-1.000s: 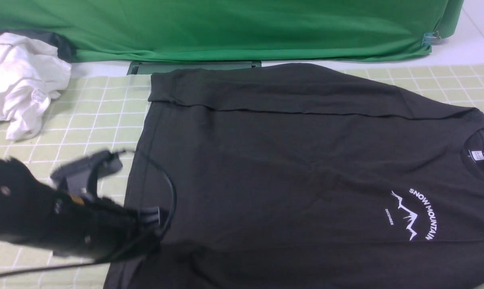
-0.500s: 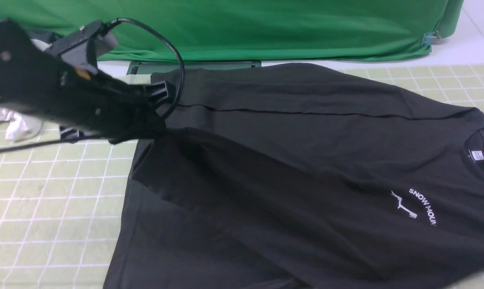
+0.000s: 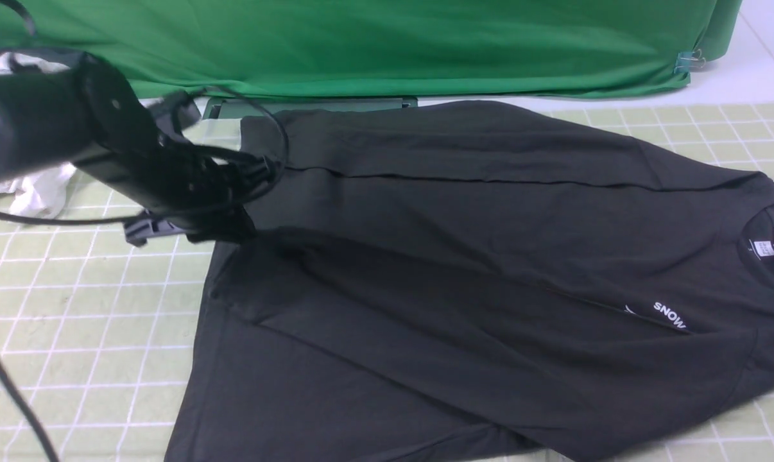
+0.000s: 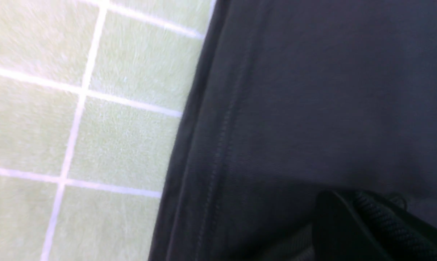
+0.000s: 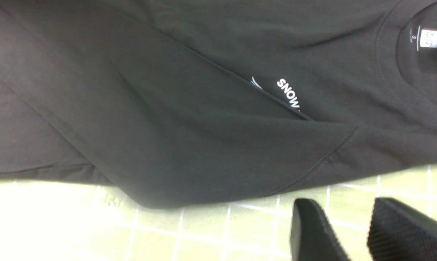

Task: Fold a long-sleeved shirt over a green coffee tablecloth.
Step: 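Fold the left side of the black T-shirt inward over its body, then grab the top left corner of the dark shirt with the left gripper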

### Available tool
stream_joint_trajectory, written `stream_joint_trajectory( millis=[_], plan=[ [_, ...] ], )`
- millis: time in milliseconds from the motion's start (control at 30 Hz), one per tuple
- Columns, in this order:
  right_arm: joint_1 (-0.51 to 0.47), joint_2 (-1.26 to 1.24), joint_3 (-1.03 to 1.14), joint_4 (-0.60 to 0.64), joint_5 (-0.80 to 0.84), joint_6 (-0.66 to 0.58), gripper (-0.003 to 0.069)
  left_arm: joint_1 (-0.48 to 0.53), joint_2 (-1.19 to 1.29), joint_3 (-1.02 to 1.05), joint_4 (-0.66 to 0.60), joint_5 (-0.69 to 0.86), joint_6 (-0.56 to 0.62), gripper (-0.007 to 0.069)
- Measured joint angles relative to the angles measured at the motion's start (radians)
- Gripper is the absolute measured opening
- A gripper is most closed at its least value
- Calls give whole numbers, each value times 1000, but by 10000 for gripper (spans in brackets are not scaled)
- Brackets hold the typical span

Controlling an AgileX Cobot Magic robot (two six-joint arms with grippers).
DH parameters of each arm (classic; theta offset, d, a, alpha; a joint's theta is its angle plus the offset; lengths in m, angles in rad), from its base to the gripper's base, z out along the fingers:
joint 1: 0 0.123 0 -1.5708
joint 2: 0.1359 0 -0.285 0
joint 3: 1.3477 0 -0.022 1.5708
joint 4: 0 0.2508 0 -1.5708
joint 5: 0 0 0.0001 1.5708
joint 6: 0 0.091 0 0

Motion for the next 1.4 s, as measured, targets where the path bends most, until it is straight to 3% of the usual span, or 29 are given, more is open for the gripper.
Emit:
stream_joint_trajectory(
  millis=[100,267,400,833,933,1400],
  plan=[
    [0,0,-1,0,0,0,237,4,22,-1,-7,-2,5,118],
    [0,0,-1,0,1,0,237,56,24,-95,-7,35,17,307],
    [0,0,-1,0,1,0,237,90,35,-182,-55,21,27,378],
    [0,0,-1,0,-65,0,237,93,278,-268,-278,-206,19,355],
    [0,0,-1,0,-77,8,237,93,324,-282,-339,-247,62,353],
    [0,0,-1,19,-95,42,238,93,431,-411,-431,-284,103,353]
  ],
)
